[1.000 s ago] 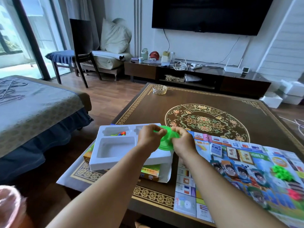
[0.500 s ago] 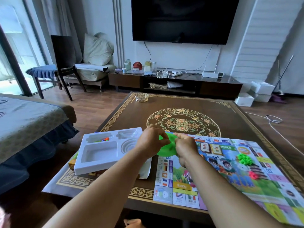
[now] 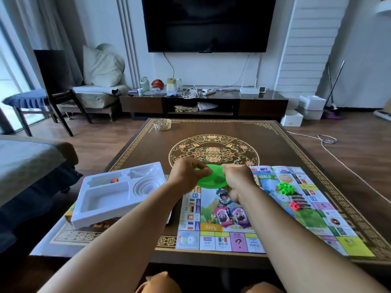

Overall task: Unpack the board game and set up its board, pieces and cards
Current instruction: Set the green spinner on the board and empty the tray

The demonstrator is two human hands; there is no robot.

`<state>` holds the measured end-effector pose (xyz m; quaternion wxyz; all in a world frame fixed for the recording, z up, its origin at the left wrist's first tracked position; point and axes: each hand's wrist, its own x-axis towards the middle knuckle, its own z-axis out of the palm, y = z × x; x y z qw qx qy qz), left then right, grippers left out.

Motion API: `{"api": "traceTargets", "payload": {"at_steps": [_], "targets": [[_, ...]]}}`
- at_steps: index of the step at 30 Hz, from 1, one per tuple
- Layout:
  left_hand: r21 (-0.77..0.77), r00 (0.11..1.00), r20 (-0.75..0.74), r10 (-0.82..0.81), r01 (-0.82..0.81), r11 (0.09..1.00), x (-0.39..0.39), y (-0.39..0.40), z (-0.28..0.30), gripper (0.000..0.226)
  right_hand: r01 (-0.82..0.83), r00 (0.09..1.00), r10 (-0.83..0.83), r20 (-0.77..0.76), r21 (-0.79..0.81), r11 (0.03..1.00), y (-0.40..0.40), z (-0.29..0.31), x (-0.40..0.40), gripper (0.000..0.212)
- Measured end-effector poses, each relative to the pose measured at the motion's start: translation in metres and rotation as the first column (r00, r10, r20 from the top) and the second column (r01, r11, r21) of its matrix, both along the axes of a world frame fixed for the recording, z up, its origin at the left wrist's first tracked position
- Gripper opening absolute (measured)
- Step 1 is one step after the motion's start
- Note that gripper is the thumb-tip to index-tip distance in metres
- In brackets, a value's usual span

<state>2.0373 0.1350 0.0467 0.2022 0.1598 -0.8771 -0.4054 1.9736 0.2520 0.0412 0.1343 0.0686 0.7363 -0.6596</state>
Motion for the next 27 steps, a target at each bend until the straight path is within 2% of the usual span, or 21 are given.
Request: {"api": "traceTargets", "payload": {"at_steps": [4, 7, 11, 14, 16, 19, 24, 27], "targets": [[-0.035, 1.0, -0.001, -0.019, 0.018, 0.999, -0.004, 0.015, 0.005, 0.017, -0.022, 1.0, 0.022, 0.016, 0.005, 1.0, 0.006, 0.004, 0.0, 0.031], [0.012, 0.999, 0.039, -0.028, 0.027, 1.0, -0.007, 0.022, 0.009, 0.017, -0.027, 0.998, 0.029, 0.053, -0.039, 0.999, 0.01, 0.005, -0.003, 0.02], [0.193, 0.992, 0.083, -0.092, 0.075, 0.978, -0.01, 0.022, 0.015, 0.016, -0.008, 0.993, 0.015, 0.117, -0.066, 0.998, 0.017, 0.005, -0.012, 0.017], [0.337, 0.989, 0.097, -0.107, 0.069, 0.939, -0.009, 0.021, 0.018, 0.019, -0.045, 0.991, 0.06, 0.117, -0.13, 0.99, 0.021, -0.009, -0.03, 0.035], [0.393, 0.988, 0.092, -0.124, 0.079, 0.916, -0.009, 0.023, 0.017, 0.021, -0.033, 0.994, 0.05, 0.101, -0.156, 0.987, 0.018, -0.026, -0.051, 0.035], [0.393, 0.984, 0.095, -0.149, 0.101, 0.914, -0.009, 0.027, 0.019, 0.013, -0.013, 0.995, 0.025, 0.101, -0.122, 0.992, 0.021, -0.017, -0.043, 0.041], [0.389, 0.977, 0.107, -0.184, 0.129, 0.912, -0.006, 0.032, 0.023, 0.011, -0.016, 0.995, 0.026, 0.096, -0.096, 0.995, 0.024, -0.014, -0.044, 0.034], [0.296, 0.966, 0.143, -0.214, 0.164, 0.941, -0.005, 0.036, 0.024, 0.011, -0.023, 0.995, 0.032, 0.089, -0.101, 0.995, 0.026, -0.012, -0.043, 0.03]]}}
